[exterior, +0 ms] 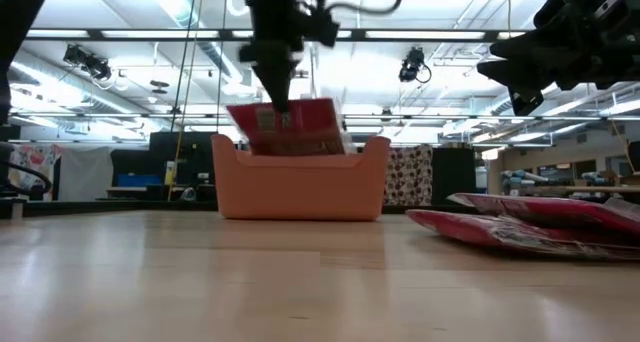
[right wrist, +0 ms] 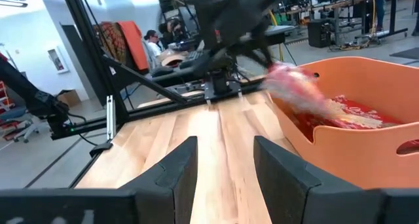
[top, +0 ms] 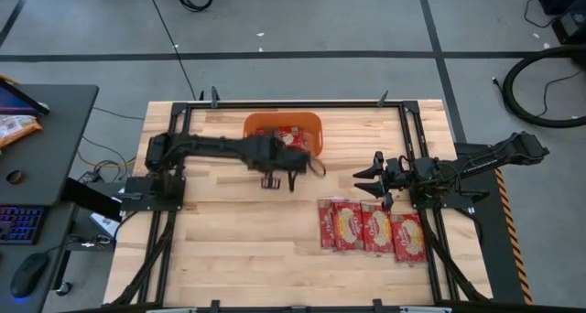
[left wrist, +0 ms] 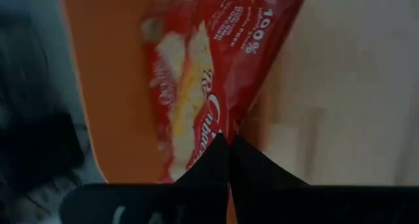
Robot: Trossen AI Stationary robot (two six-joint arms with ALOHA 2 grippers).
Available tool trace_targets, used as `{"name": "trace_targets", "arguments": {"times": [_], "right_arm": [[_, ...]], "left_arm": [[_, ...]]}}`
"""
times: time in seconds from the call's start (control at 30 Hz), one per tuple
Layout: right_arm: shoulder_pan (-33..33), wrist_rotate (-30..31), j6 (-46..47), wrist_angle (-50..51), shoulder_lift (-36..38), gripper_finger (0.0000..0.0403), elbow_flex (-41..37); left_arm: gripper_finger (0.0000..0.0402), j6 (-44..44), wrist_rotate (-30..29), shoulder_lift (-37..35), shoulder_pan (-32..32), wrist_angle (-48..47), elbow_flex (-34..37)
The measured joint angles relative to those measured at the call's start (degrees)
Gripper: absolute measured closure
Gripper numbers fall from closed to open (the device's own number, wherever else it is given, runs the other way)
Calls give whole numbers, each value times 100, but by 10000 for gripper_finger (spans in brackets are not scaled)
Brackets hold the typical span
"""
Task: Sort popcorn bags into baskets
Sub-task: Put the red popcorn bag into the orange bin
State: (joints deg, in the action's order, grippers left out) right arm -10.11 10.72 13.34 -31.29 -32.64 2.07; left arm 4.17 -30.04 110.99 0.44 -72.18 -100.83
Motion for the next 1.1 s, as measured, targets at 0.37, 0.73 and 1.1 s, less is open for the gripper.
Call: {"name": "trace_targets", "arguments": {"times": [0.37, 0.73, 1.1], "right_arm": [[0, 7, 2, 1, -4, 249, 0], [-159, 544, 256, 922, -355, 249, 256], [-1027, 763, 60, 1457, -1837, 249, 1246]], "left_arm": [[372, -60, 223, 476, 1274, 279, 4], [279, 858, 1247, 294, 725, 1946, -1], [295, 998, 2013, 183, 468, 2692, 462]]}}
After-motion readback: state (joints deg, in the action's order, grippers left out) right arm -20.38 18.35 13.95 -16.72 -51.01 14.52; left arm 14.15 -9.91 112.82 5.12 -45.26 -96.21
